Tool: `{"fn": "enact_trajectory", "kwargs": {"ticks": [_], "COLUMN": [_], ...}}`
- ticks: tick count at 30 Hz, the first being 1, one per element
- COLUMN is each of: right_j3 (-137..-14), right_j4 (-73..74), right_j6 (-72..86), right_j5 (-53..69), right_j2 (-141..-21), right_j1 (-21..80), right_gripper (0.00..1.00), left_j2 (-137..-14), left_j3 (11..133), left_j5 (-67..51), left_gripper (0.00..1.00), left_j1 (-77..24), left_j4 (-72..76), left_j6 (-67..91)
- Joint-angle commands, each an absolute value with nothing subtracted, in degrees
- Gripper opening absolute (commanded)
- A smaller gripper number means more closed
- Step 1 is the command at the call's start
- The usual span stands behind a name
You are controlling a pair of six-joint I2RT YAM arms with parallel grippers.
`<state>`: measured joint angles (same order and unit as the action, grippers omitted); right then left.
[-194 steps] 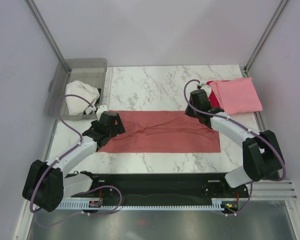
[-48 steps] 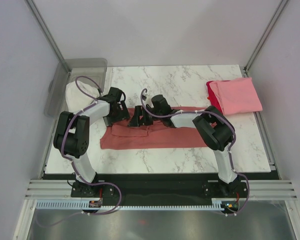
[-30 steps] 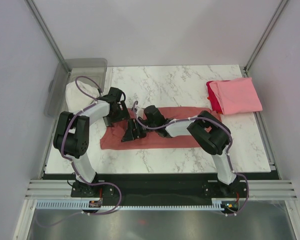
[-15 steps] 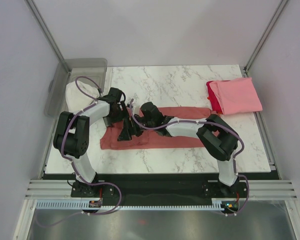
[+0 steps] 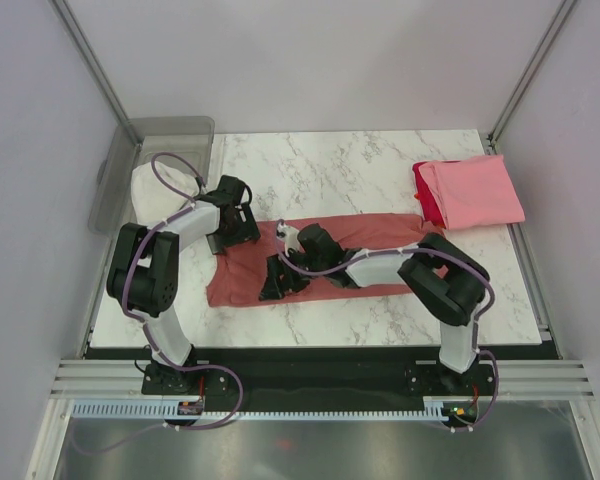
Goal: Fold and stack the t-shirts
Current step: Fold the tshirt
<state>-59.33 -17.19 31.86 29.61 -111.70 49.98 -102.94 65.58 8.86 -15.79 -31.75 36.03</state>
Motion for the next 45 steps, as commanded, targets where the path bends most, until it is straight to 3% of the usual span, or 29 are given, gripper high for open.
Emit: {"fn": "enact_trajectory", "kwargs": {"ticks": [1,7,16,25,34,40,45], "right_j3": [-52.13,-50.18,-56.31,-77.13,-106.73,-125.55,-131.66], "right_j4": [-14.15,-4.58,3.68,15.81,36.9,49.73,56.6], "right_j6": [30.5,27.42,25.93,20.13,4.68,-3.5,-8.35], "right_j5": [28.57,21.89,21.19,18.29,9.58,15.89,20.92], "right_j2": [-103.29,-92.21,-87.18,-104.92,-122.48,-136.2,-140.71], "right_j1": [50.8,49.66,36.31,31.64,31.38,31.03,30.67], "right_gripper": [0.94,0.96,0.81,0.67,0.63,0.58,0.6], "left_j2": [-100.11,-98.27,-85.37,-69.18,-54.68,-51.6,-50.63], "left_j3": [65.57,65.13,60.39,49.58,38.15,34.46,33.05], "left_j5": [11.42,11.25,10.98,7.12,4.4,4.48,4.57], "left_gripper": [0.91,0.91,0.95,0.99,1.0,1.0,1.0], "left_j1": [-15.56,-15.82,-19.16,-19.95,-20.04,-20.04,-20.04], "left_j4": [-32.08,-31.99,-30.67,-29.8,-29.45,-28.74,-28.65], "left_j6": [37.44,37.0,36.74,38.5,40.43,40.43,40.52]}}
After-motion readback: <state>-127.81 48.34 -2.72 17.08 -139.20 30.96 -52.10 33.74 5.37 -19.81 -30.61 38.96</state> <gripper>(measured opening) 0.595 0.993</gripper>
